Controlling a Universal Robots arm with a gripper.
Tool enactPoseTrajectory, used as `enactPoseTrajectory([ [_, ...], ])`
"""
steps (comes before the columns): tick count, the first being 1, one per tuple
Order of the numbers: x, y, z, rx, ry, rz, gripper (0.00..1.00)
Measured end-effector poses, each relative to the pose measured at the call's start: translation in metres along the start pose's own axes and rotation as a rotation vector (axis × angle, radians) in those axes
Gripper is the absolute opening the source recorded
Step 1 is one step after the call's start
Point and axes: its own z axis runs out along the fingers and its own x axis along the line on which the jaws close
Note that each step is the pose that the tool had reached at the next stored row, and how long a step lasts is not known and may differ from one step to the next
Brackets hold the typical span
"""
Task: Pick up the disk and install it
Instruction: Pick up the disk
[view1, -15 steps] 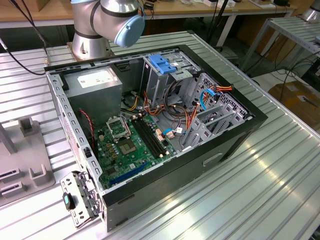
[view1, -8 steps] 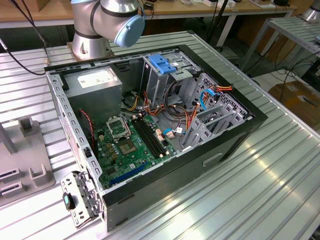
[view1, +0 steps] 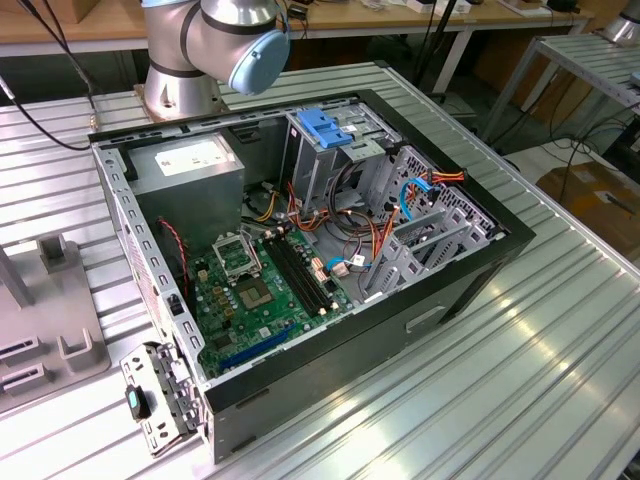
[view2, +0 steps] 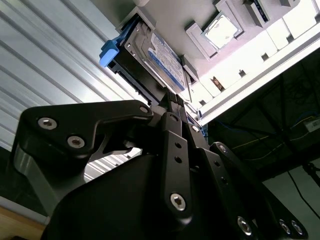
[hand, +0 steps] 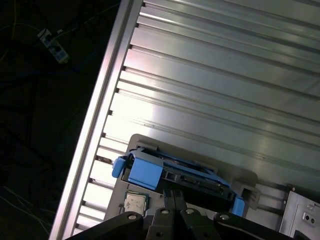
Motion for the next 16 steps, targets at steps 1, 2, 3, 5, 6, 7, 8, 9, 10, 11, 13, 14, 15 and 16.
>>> enactPoseTrajectory([
  [1, 0.0000, 0.0000, 0.0000, 0.0001, 0.0000, 0.000, 0.11],
  [2, 0.0000, 0.0000, 0.0000, 0.0000, 0.0000, 0.000, 0.11],
  [3, 0.0000, 0.0000, 0.0000, 0.0000, 0.0000, 0.000, 0.11],
  [5, 0.0000, 0.0000, 0.0000, 0.0000, 0.0000, 0.000, 0.11],
  [6, 0.0000, 0.0000, 0.0000, 0.0000, 0.0000, 0.000, 0.11],
  [7, 0.0000, 0.0000, 0.0000, 0.0000, 0.0000, 0.000, 0.11],
  [8, 0.0000, 0.0000, 0.0000, 0.0000, 0.0000, -0.001, 0.11],
  [9, 0.0000, 0.0000, 0.0000, 0.0001, 0.0002, -0.004, 0.11],
  [10, 0.0000, 0.0000, 0.0000, 0.0002, 0.0002, -0.007, 0.11],
  [11, 0.0000, 0.0000, 0.0000, 0.0003, 0.0003, -0.010, 0.11],
  [13, 0.0000, 0.0000, 0.0000, 0.0008, 0.0009, -0.025, 0.11],
  [14, 0.0000, 0.0000, 0.0000, 0.0010, 0.0012, -0.033, 0.11],
  [15, 0.0000, 0.0000, 0.0000, 0.0012, 0.0013, -0.039, 0.11],
  [16, 0.0000, 0.0000, 0.0000, 0.0014, 0.0015, -0.043, 0.11],
])
